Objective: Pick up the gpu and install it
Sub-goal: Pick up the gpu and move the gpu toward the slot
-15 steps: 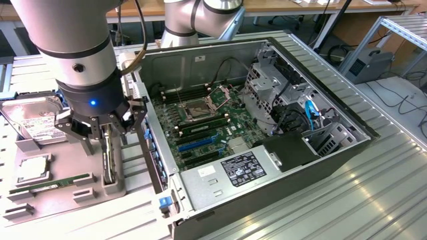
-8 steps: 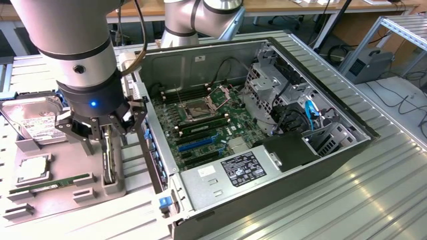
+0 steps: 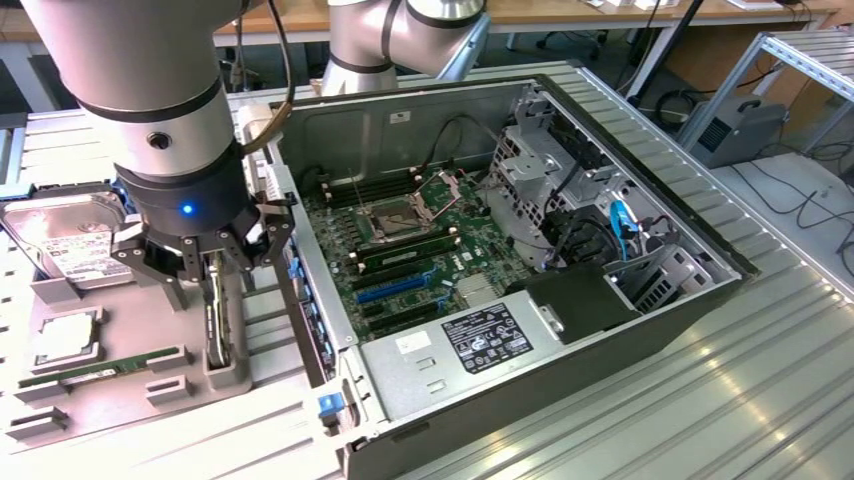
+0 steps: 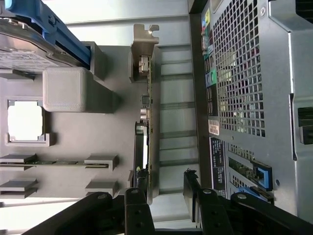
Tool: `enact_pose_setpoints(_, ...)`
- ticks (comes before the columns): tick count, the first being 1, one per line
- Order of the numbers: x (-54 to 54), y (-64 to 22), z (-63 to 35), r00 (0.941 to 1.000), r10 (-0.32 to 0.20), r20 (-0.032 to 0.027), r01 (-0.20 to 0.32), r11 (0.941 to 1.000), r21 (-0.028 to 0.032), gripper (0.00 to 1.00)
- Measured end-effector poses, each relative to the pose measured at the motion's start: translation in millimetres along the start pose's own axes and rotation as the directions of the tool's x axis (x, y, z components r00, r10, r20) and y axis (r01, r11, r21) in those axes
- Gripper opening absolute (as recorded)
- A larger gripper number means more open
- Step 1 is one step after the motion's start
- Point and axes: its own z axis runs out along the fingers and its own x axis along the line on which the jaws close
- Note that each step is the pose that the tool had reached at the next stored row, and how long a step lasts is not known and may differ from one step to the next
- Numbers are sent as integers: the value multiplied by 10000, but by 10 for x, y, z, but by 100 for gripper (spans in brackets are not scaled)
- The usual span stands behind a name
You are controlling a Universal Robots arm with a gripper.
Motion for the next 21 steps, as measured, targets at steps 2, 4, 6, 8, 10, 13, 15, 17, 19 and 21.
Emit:
enact_pose_setpoints(2, 5, 1, 3, 10000, 1, 0, -1, 10000, 1, 42)
enact_pose_setpoints(4, 11, 5, 7, 10000, 0, 0, 0, 10000, 1, 42)
enact_pose_setpoints(6, 16, 9, 16, 10000, -1, 1, 1, 10000, -1, 42)
enact_pose_setpoints(8, 29, 28, 28, 10000, 7, 1, -7, 10000, 2, 42)
enact_pose_setpoints(10, 49, 48, 36, 10000, 17, 1, -17, 10000, 8, 42)
enact_pose_setpoints(13, 82, 76, 48, 10000, 26, 4, -26, 10000, 16, 42)
enact_pose_setpoints(15, 97, 93, 56, 10000, 34, 3, -34, 10000, 25, 42)
enact_pose_setpoints(17, 105, 107, 70, 10000, 37, 6, -37, 10000, 36, 42)
enact_pose_setpoints(19, 117, 129, 93, 10000, 40, 7, -40, 10000, 60, 42)
enact_pose_setpoints(21, 125, 150, 121, 10000, 42, 9, -42, 10000, 82, 42)
